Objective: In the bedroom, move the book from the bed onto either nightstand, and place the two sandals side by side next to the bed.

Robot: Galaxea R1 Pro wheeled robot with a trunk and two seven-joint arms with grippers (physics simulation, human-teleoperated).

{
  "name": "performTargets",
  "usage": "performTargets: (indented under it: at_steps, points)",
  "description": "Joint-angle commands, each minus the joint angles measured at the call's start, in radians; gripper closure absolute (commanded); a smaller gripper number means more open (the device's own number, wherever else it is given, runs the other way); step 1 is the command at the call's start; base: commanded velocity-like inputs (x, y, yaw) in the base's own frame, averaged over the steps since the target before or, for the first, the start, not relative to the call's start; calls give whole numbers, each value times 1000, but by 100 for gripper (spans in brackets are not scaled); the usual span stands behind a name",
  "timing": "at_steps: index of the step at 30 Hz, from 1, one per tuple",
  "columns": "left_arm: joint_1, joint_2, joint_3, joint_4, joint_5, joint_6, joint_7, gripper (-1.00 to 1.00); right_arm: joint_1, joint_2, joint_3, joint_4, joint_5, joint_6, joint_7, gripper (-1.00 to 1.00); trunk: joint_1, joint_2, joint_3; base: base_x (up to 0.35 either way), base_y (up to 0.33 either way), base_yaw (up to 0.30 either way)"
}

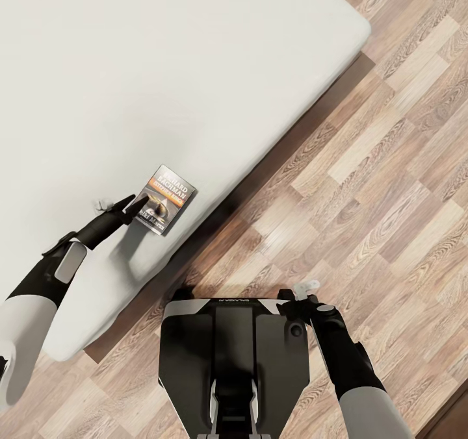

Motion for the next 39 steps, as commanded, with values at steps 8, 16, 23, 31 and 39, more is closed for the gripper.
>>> performTargets:
  at_steps: [8, 16, 23, 31, 39]
  points:
    - [0, 0, -1, 1, 5, 2, -4, -100, 0, 1, -4, -2, 10, 3, 10, -100, 1, -2, -1, 0, 0, 0]
    - [0, 0, 0, 9, 6, 3, -5, -100, -1, 1, -4, -2, 10, 3, 10, -100, 1, -2, -1, 0, 0, 0]
    - [0, 0, 1, 14, 7, 2, -4, -100, 0, 1, -4, -2, 11, 3, 10, -100, 1, -2, -1, 0, 0, 0]
    - [0, -1, 2, 25, 7, 1, -5, -100, 0, 1, -4, -2, 10, 3, 10, -100, 1, -2, -1, 0, 0, 0]
    - [0, -2, 2, 27, 7, 2, -4, -100, 0, 1, -4, -2, 10, 3, 10, -100, 1, -2, -1, 0, 0, 0]
